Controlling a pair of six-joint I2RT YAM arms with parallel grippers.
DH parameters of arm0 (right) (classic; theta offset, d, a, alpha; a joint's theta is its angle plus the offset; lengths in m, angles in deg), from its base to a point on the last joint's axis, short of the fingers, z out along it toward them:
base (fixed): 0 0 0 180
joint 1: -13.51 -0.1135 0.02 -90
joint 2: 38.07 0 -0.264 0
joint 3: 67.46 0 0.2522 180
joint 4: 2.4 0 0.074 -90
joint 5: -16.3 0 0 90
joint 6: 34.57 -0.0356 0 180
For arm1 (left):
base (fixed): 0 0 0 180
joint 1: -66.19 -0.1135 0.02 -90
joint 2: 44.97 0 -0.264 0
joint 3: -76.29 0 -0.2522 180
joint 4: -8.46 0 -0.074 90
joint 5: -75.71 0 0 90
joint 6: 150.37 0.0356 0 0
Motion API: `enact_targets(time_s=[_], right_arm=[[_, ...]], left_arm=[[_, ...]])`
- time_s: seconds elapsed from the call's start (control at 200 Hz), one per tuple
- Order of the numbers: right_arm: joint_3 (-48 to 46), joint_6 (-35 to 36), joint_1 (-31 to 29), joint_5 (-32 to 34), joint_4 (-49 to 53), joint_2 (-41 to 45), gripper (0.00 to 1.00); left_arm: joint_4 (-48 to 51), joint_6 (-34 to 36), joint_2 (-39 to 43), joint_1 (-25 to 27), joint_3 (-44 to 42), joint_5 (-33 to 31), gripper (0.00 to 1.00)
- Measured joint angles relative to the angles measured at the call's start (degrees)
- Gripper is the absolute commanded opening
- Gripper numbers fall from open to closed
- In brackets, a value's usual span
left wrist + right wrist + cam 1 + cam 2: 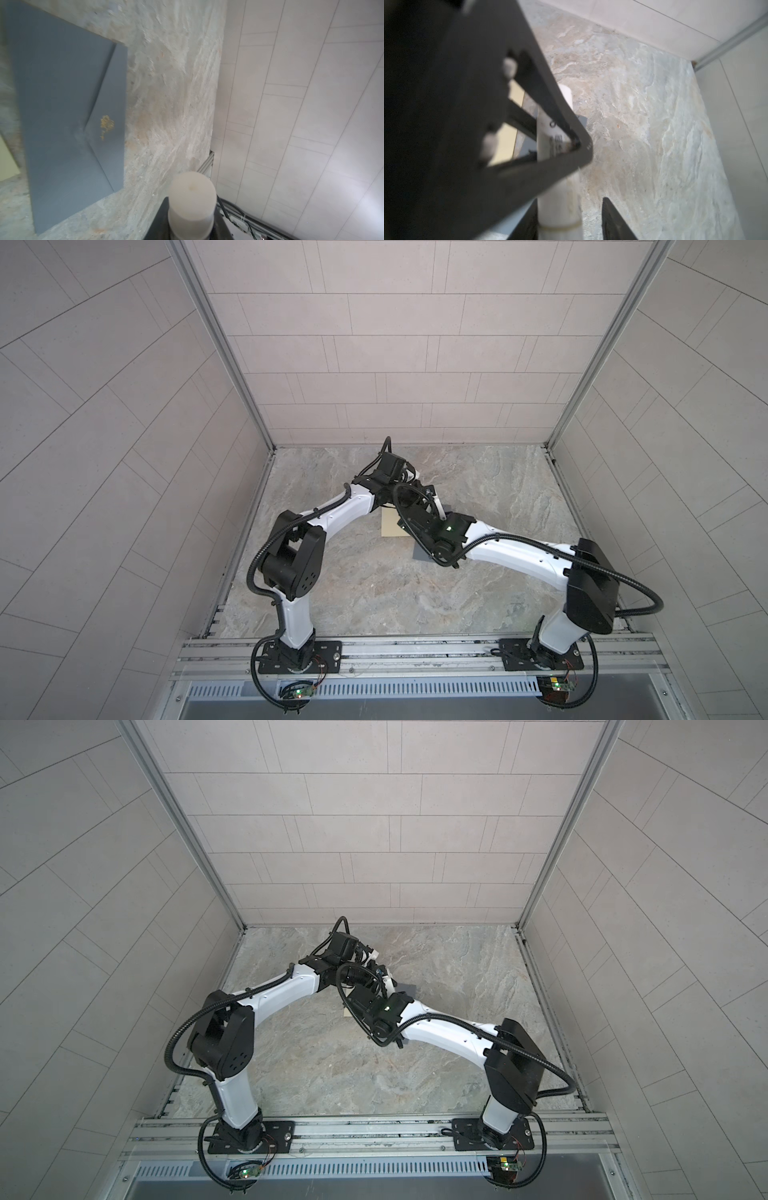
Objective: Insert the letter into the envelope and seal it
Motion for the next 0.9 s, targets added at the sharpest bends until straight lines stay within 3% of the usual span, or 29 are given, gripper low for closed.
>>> enact_targets(time_s=[0.1, 0.25, 0.355, 0.45, 0.655, 0.901], right_arm=[[-7.7, 4.5, 4.2, -14.5, -6.7, 10.8, 0.65], [-16.2, 3.5, 18.8, -37.0, -19.6, 24.1, 0.64], [-22.2, 0.1, 26.9, -48.4, -27.4, 28.4, 0.63], [-25.6, -2.4, 30.6, -56.7, -31.8, 28.2, 0.62], [-27.4, -5.4, 31.1, -69.4, -37.2, 23.5, 0.58], [-27.6, -7.1, 31.2, -72.9, -40.3, 21.3, 0.47]], left_arm=[[0.3, 0.0, 0.0, 0.2, -0.8, -1.7, 0.00], [-0.9, 0.4, 0.0, 0.4, -1.4, -1.7, 0.00], [-2.7, 0.5, 0.0, 0.6, -1.9, -0.7, 0.00], [-4.4, 0.5, 0.0, 0.7, -2.2, 0.3, 0.00], [-7.5, 0.5, 0.3, 1.4, -2.2, 1.9, 0.00], [-9.7, 0.2, 0.8, 1.9, -2.2, 3.3, 0.00]])
